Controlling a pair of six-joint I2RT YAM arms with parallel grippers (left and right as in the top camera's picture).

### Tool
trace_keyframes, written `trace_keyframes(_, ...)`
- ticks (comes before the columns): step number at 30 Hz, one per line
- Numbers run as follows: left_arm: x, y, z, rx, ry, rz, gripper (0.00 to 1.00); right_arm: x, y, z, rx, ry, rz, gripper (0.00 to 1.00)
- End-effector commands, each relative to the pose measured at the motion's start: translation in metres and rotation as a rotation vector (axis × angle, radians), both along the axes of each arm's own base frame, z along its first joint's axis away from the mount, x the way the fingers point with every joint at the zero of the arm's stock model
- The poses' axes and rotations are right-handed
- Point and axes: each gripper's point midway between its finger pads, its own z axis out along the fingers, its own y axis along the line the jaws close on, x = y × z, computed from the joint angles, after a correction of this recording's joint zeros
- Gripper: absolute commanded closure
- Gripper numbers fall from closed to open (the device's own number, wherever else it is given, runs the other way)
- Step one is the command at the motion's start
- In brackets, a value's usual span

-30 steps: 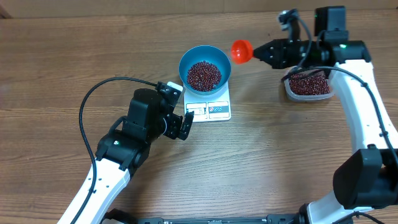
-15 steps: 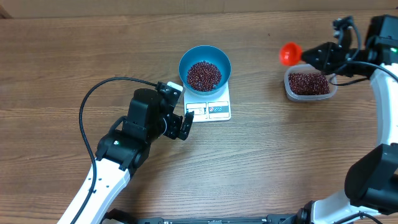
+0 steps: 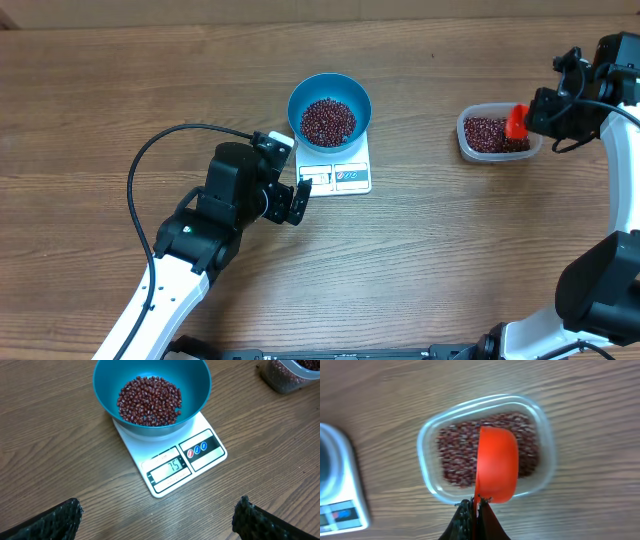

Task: Scoop item into bowl and weigh 150g on scale
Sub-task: 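Carry the empty scoop back right to the bean tub, then dip the red scoop into the beans with the right gripper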

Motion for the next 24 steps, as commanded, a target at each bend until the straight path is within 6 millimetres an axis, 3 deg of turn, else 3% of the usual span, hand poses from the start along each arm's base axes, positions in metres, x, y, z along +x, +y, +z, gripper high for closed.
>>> trace_keyframes(1,0.000,0.000,-0.003,-0.007,0.013,0.006,0.01,0.004,-0.019,-0.010,-0.098,0.034,-0.031,0.96)
trace_keyframes(7,0.000,0.000,-0.003,-0.008,0.013,0.006,0.00,0.014,-0.030,-0.021,-0.169,0.039,-0.010,0.96)
trace_keyframes(24,0.000,0.000,-0.003,-0.008,0.013,0.006,0.00,0.026,-0.015,-0.069,-0.177,0.122,0.080,0.96)
